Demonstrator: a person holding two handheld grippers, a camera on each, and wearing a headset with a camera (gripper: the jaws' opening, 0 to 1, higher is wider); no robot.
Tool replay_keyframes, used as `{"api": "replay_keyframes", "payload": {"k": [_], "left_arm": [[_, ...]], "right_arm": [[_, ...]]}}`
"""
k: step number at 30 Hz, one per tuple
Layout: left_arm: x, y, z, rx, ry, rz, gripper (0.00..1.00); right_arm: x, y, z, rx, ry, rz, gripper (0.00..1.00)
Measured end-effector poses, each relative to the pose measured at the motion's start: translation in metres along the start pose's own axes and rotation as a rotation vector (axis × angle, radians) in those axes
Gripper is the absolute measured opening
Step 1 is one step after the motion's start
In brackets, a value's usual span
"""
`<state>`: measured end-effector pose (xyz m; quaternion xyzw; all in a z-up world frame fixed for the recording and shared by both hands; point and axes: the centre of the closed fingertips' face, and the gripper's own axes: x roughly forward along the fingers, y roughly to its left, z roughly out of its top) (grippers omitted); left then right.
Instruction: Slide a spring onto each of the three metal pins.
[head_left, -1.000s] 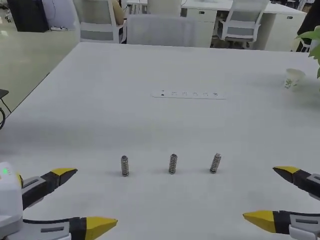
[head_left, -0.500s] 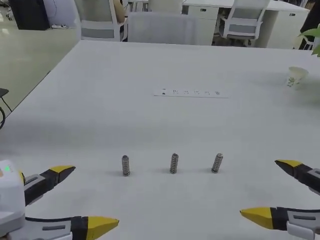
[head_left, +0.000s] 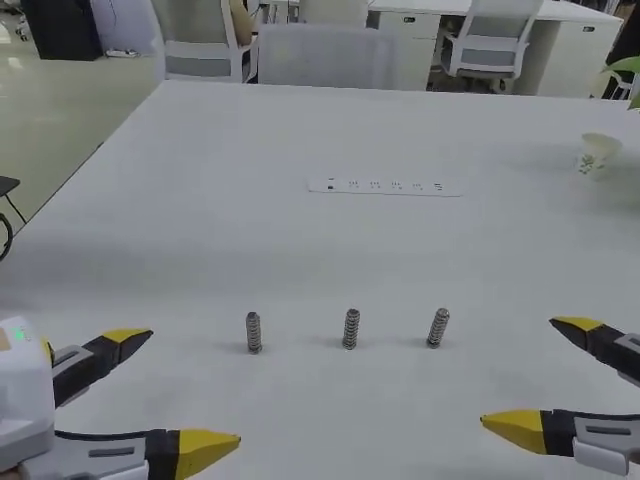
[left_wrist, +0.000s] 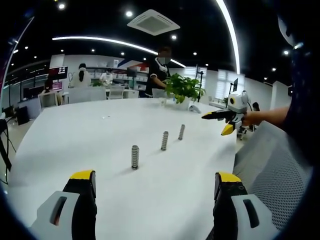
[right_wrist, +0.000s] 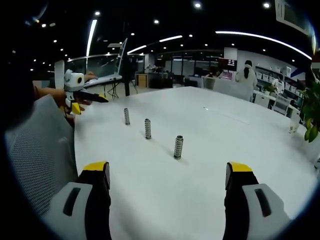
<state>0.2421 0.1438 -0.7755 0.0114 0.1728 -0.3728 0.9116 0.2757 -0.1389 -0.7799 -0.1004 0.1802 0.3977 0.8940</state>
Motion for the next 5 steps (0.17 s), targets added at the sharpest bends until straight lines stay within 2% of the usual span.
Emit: {"api": "replay_keyframes", "payload": {"k": [5], "left_arm": [[0.0013, -0.0006, 0.0011, 0.005, 0.0, -0.002, 0.96]], "right_arm": [[-0.0005, -0.0007, 0.0016, 0.005, -0.007, -0.004, 0.96]]}}
